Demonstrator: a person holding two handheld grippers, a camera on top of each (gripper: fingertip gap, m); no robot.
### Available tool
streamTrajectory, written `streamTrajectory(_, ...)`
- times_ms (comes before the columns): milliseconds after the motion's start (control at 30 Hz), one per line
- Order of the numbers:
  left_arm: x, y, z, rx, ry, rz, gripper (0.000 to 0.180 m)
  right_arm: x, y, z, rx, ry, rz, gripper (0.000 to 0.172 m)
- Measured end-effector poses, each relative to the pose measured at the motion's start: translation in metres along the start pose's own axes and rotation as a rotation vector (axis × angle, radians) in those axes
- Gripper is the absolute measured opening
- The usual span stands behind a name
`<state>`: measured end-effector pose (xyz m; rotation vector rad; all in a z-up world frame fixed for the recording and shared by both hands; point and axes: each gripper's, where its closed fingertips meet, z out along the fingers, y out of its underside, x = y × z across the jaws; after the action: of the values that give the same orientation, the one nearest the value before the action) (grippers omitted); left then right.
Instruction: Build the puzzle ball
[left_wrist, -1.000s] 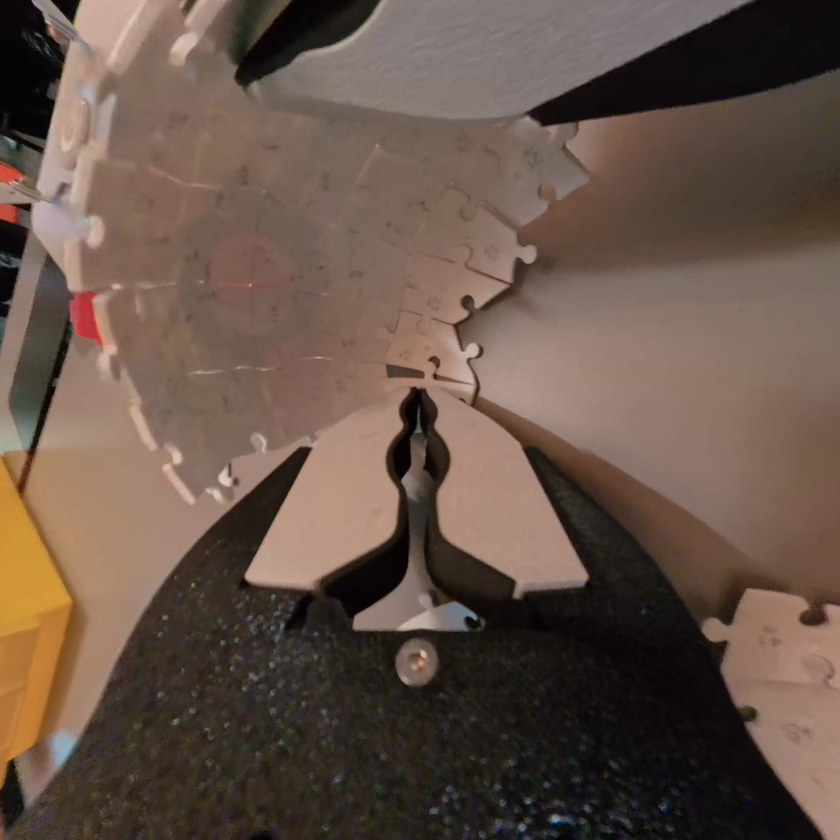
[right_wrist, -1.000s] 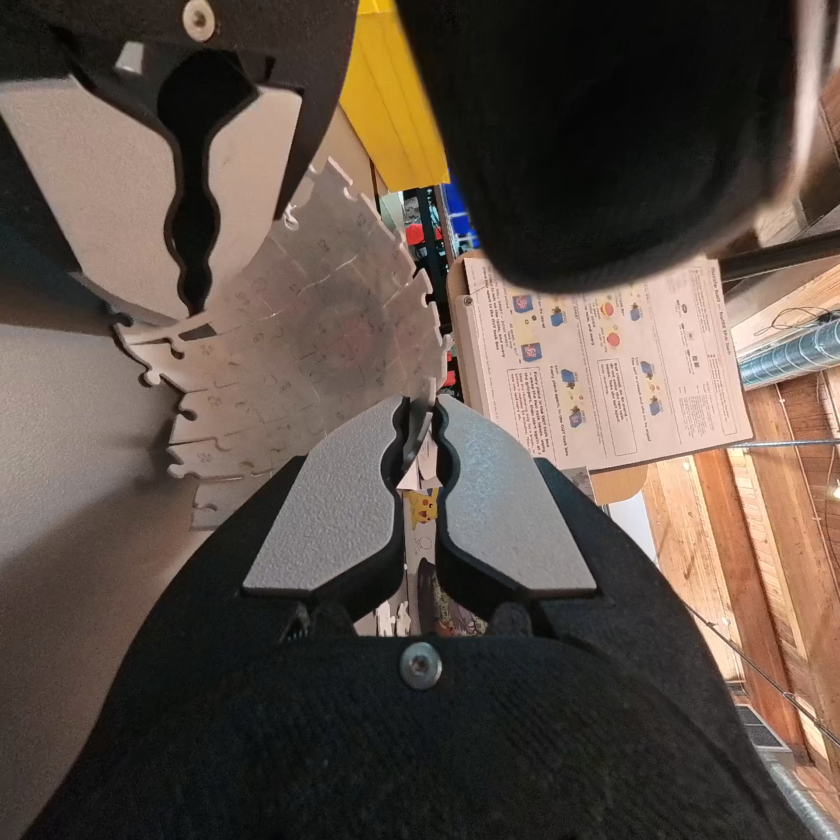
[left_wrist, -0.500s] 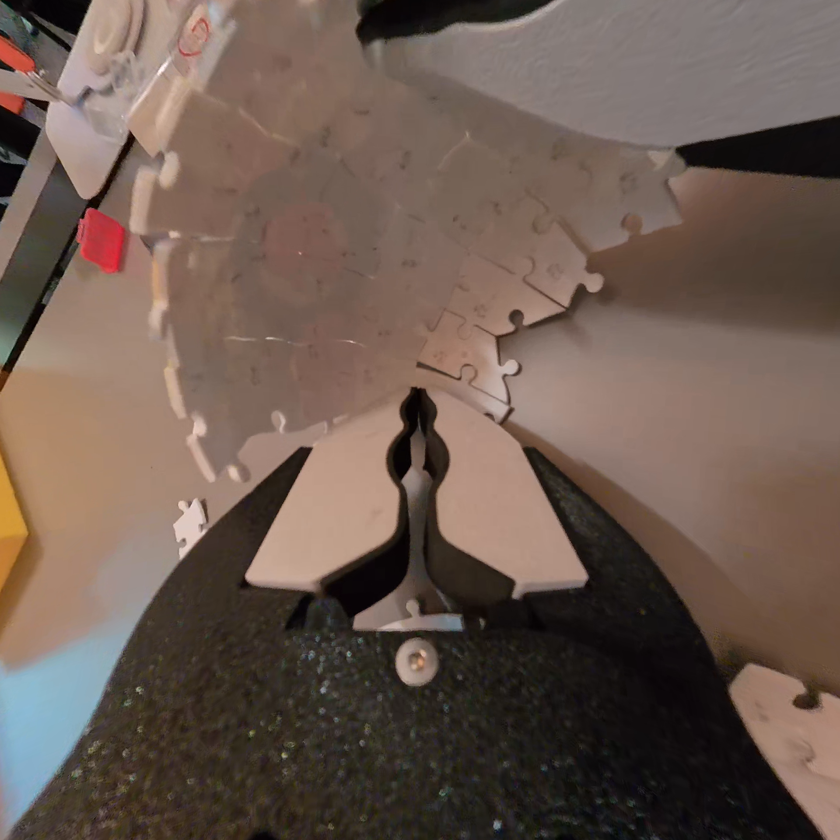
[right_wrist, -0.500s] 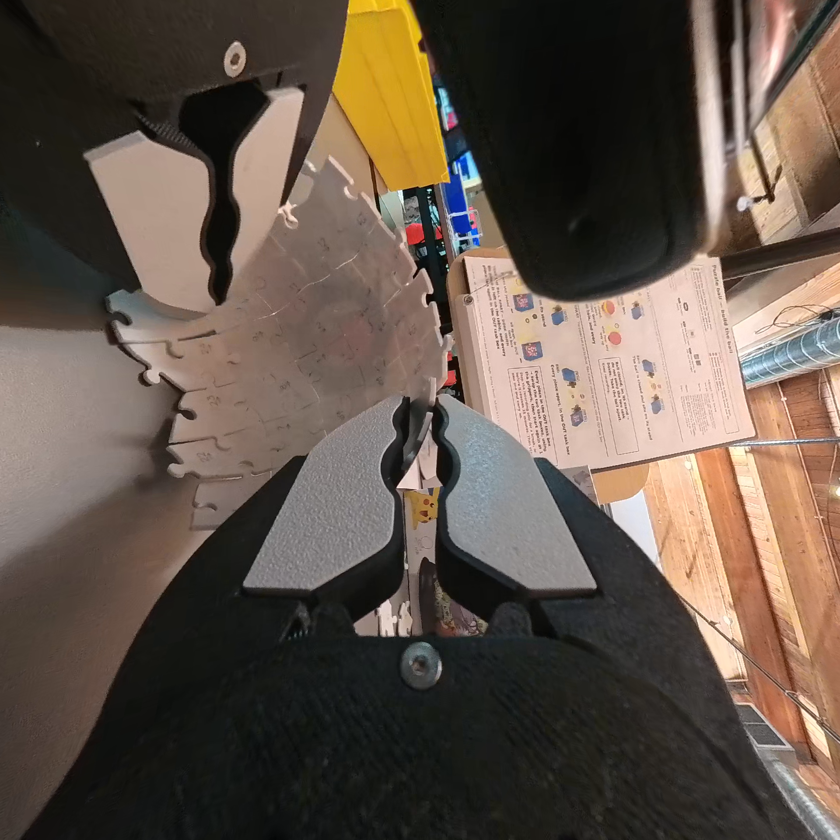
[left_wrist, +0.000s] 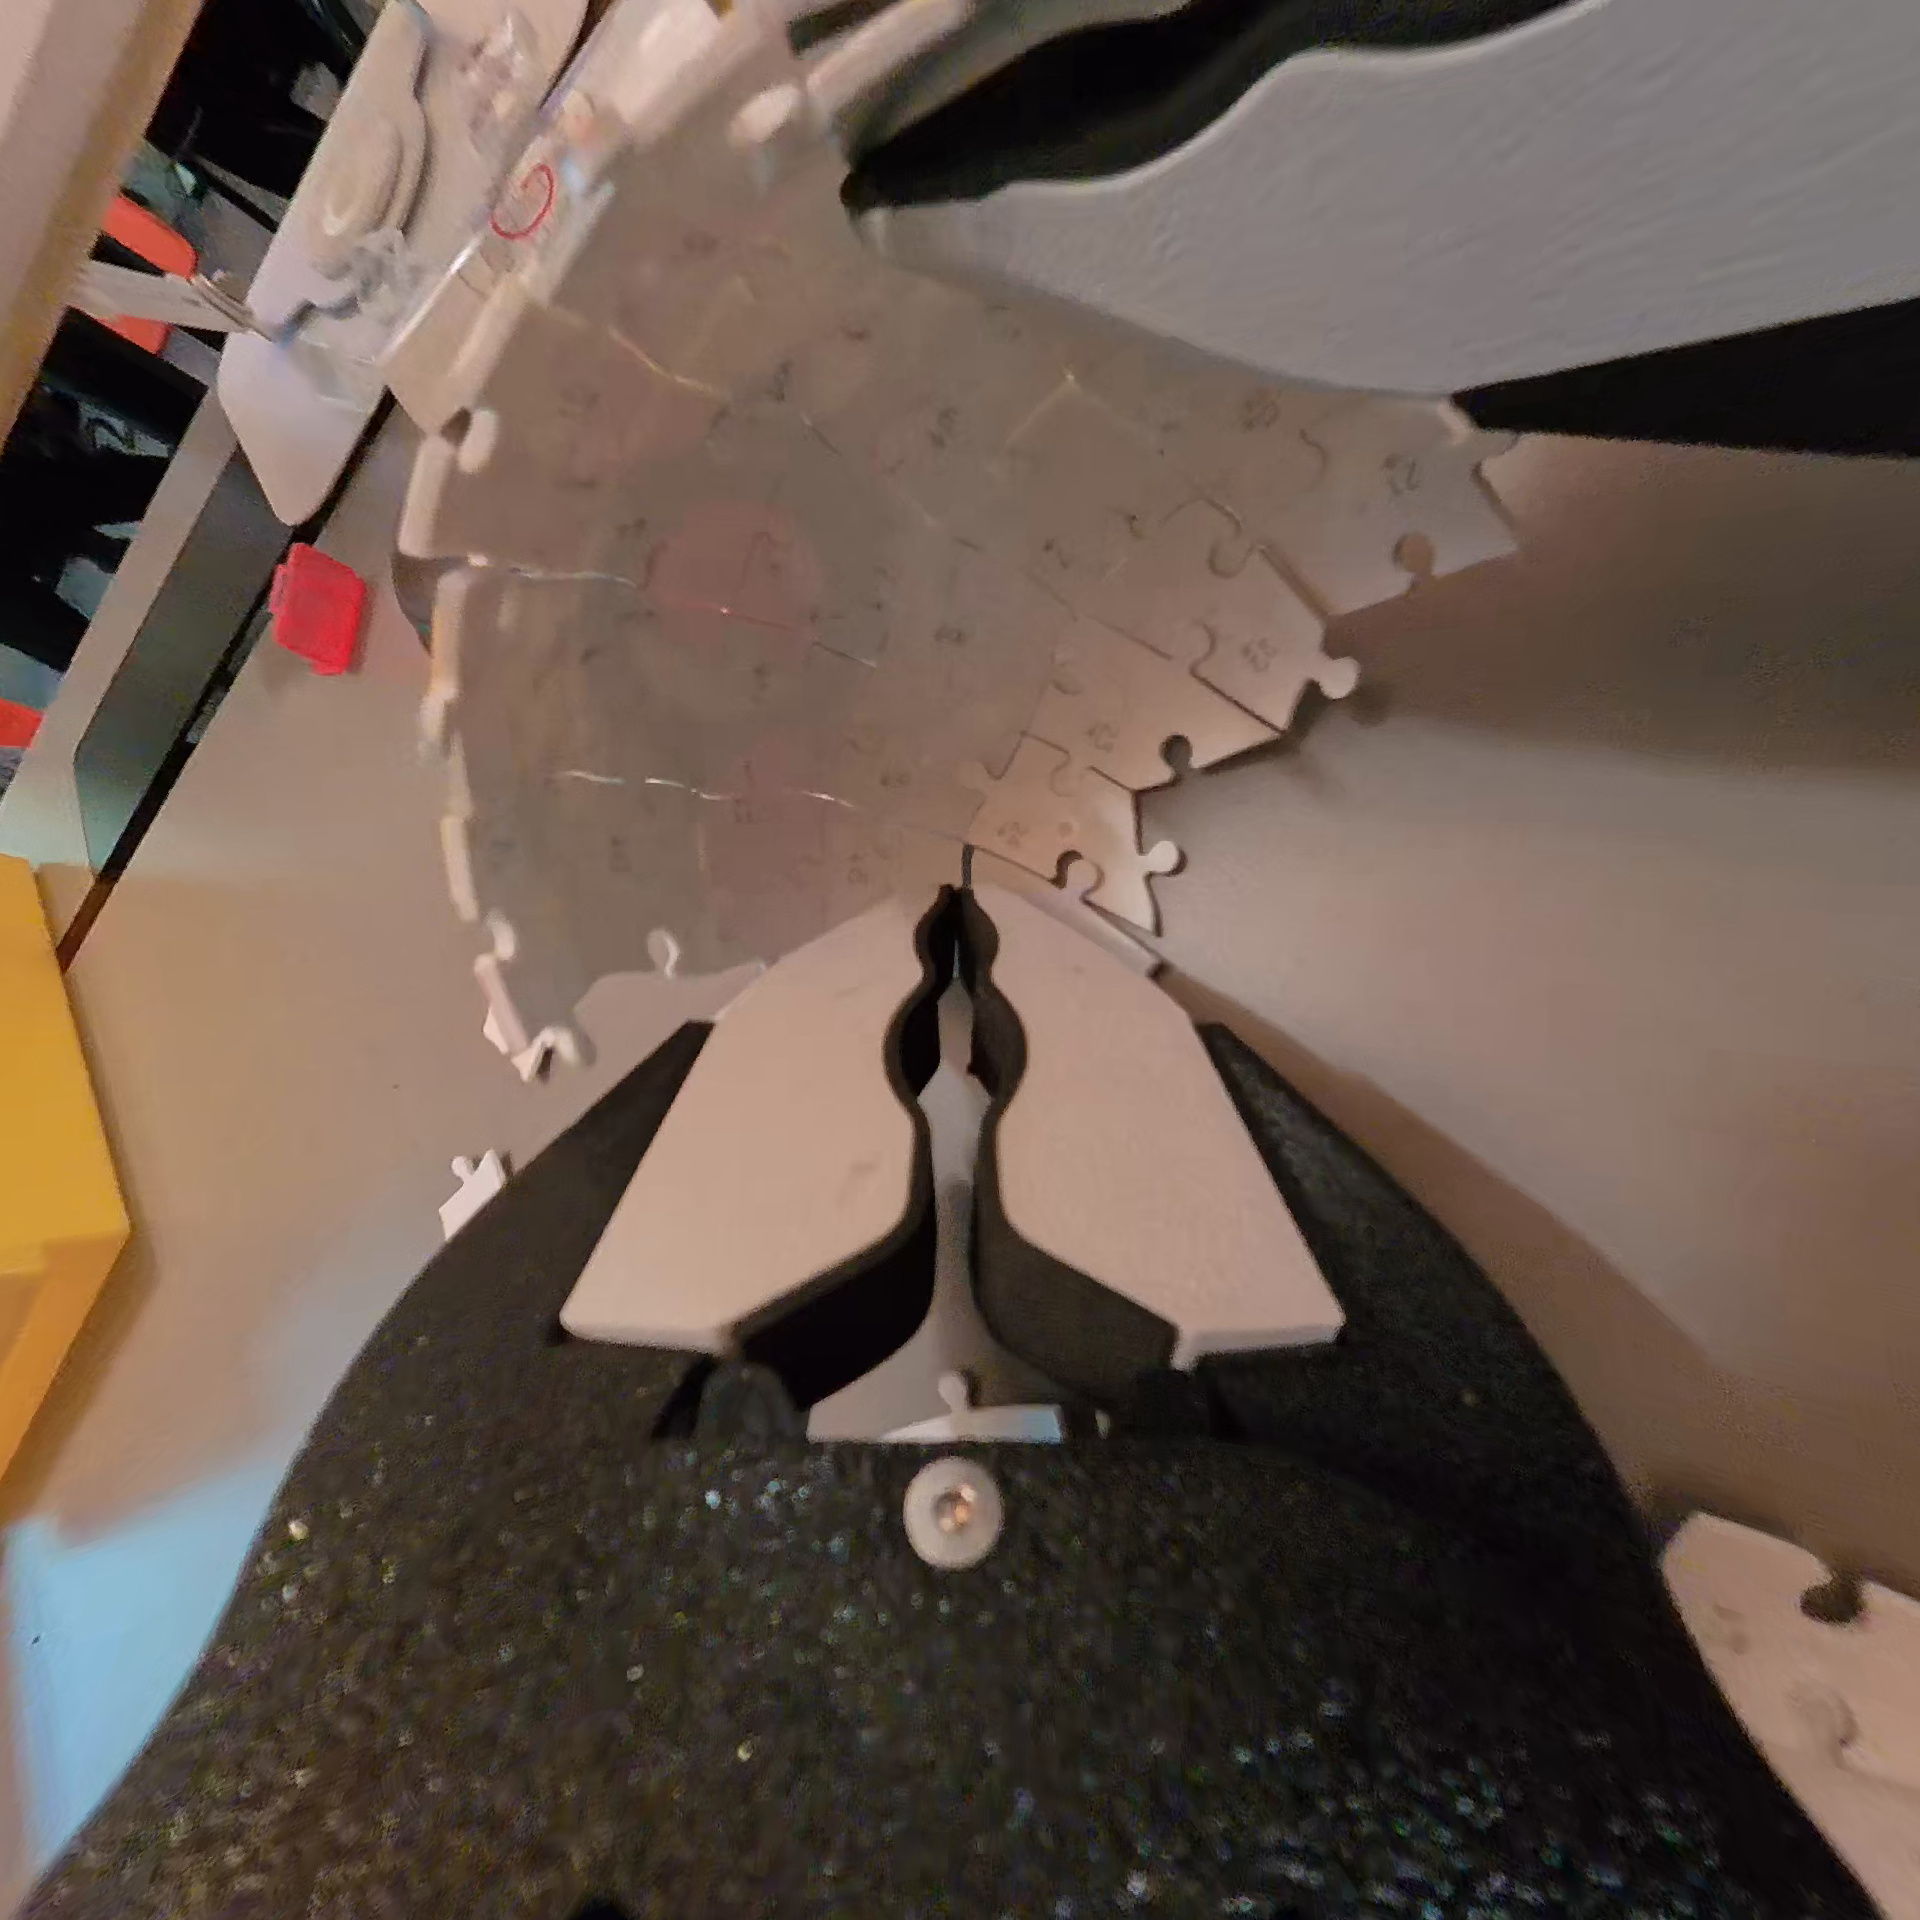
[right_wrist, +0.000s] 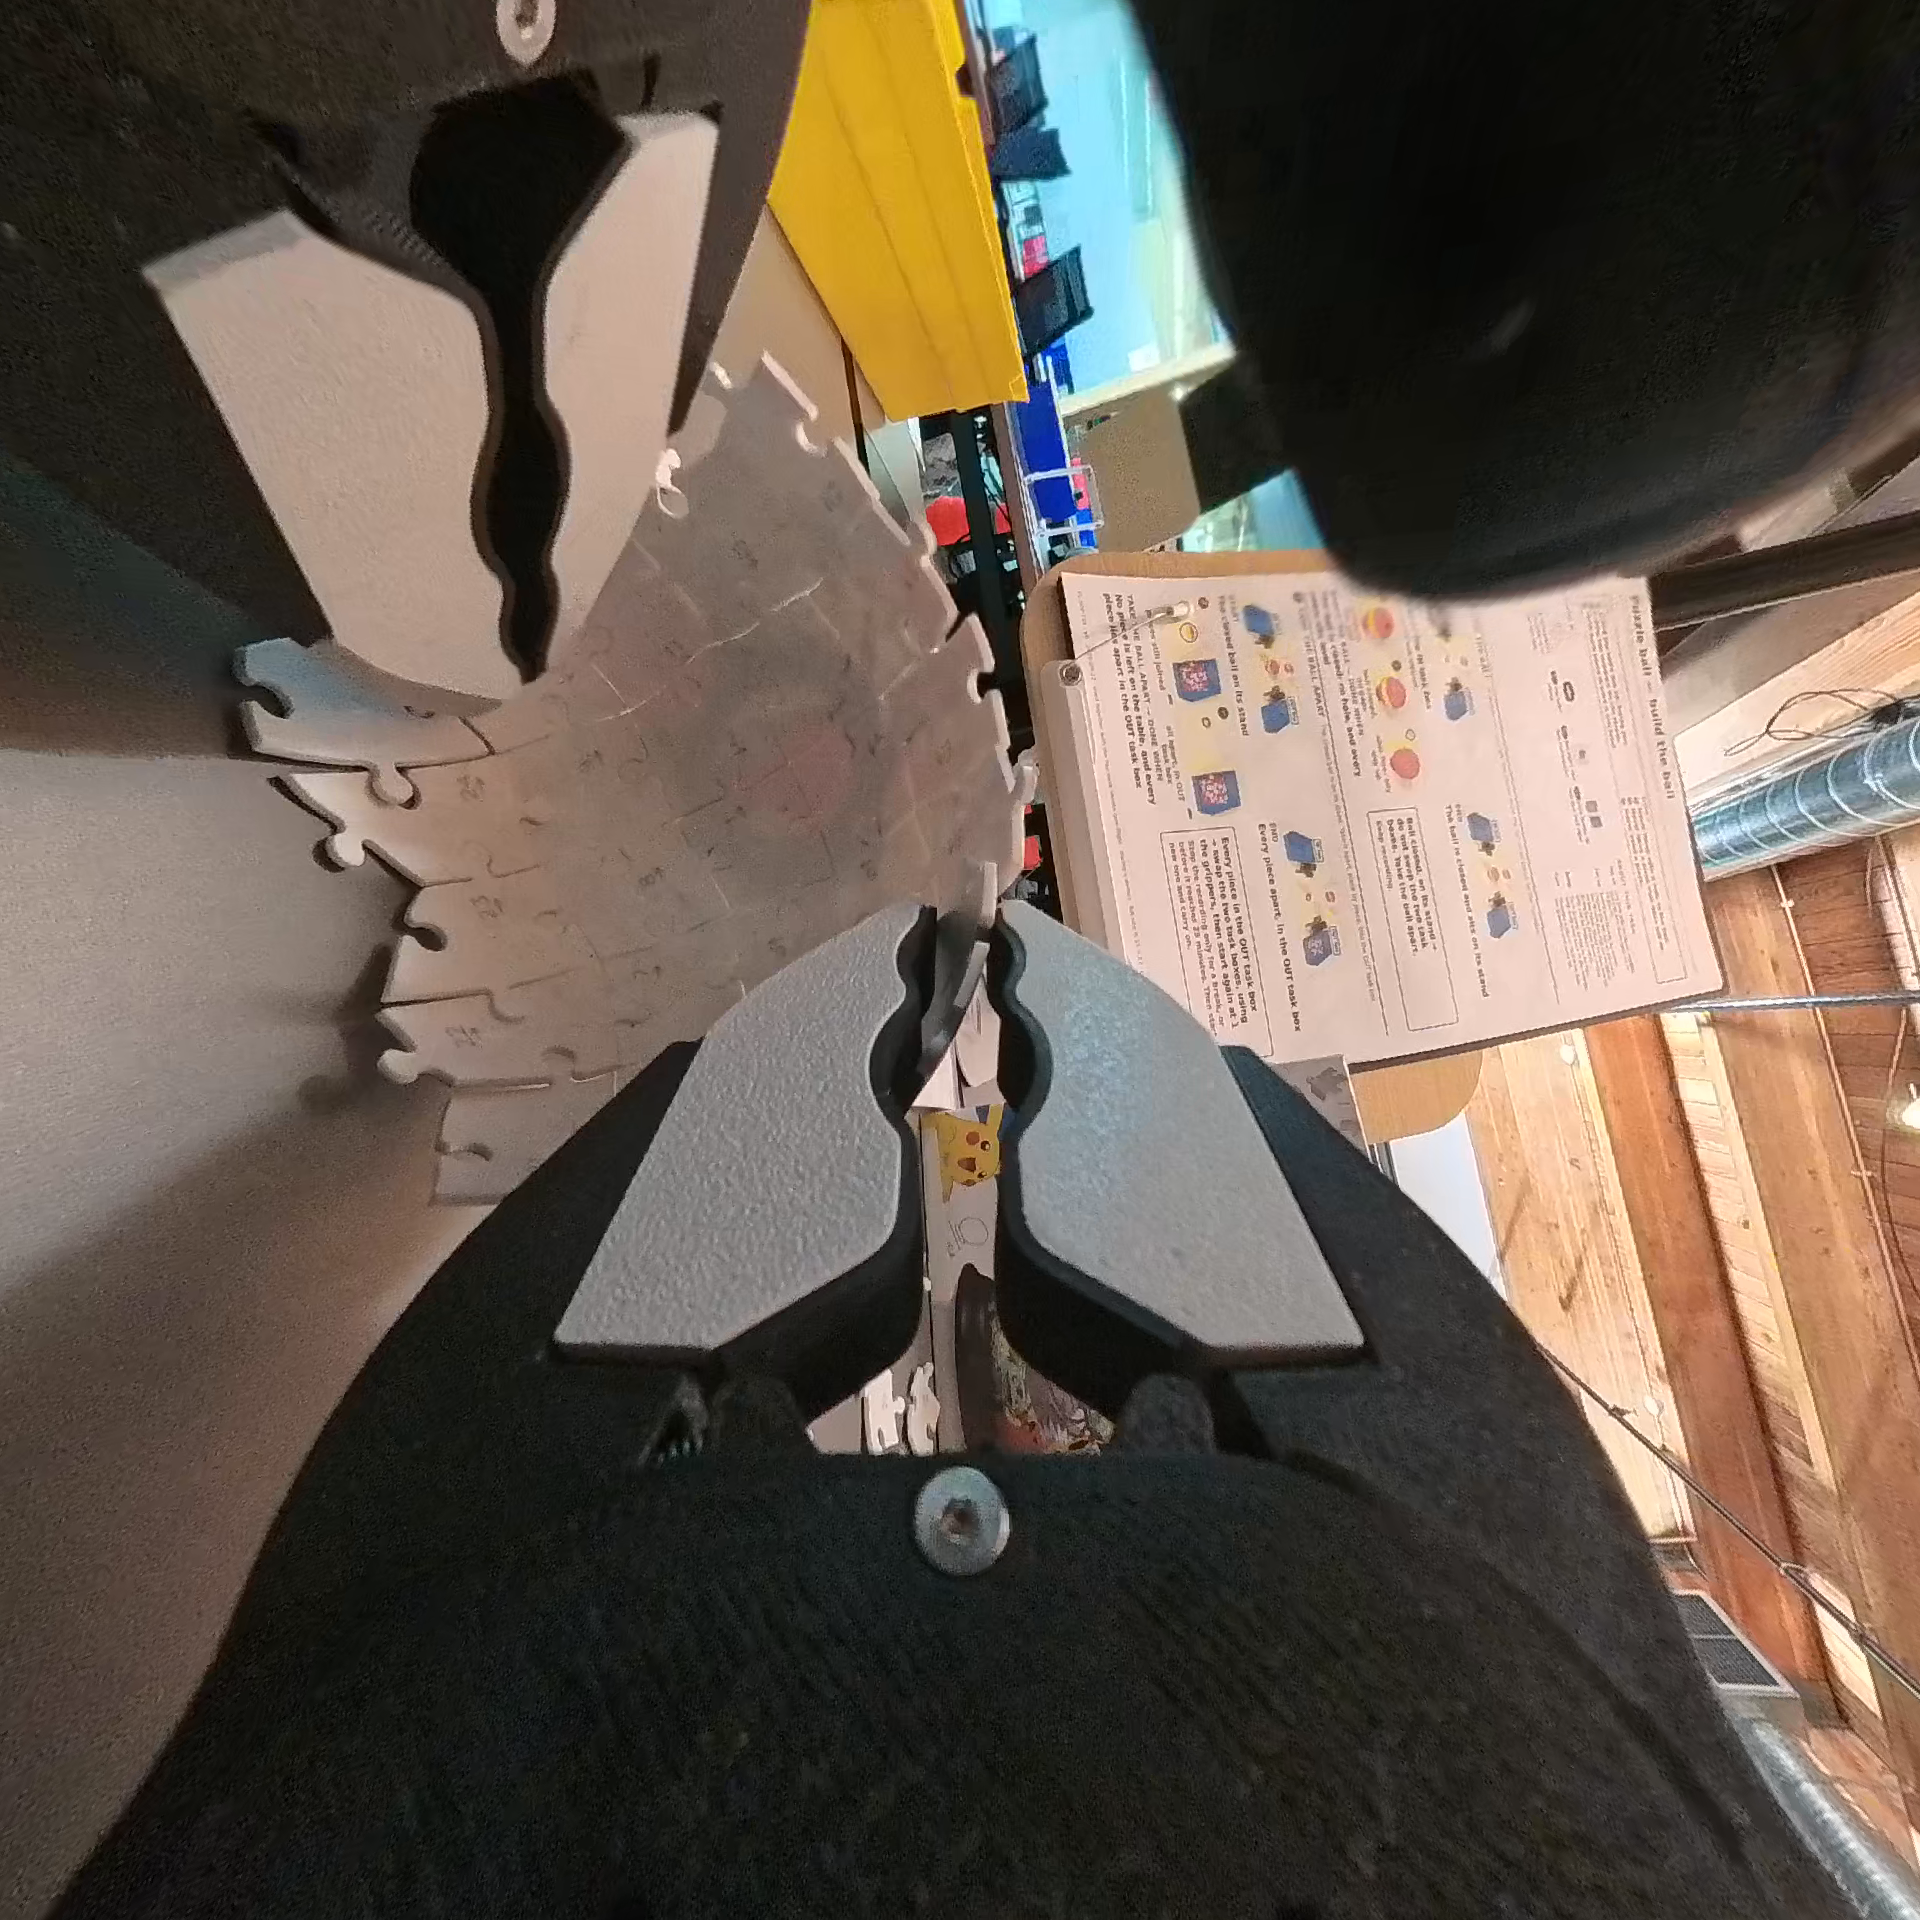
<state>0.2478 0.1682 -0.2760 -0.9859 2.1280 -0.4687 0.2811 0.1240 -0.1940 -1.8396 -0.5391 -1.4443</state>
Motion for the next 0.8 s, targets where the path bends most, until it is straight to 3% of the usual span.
streamTrajectory(300, 0.014, 0.002, 0.002, 0.0, 0.046, 0.039, 0.0, 0.0, -0.001, -0.001, 0.0, 0.0, 0.001, 0.008)
streamTrajectory(800, 0.009, 0.001, 0.005, -0.037, 0.029, -0.104, 0.0, 0.0, -0.002, -0.001, -0.007, 0.001, -0.001, 0.008)
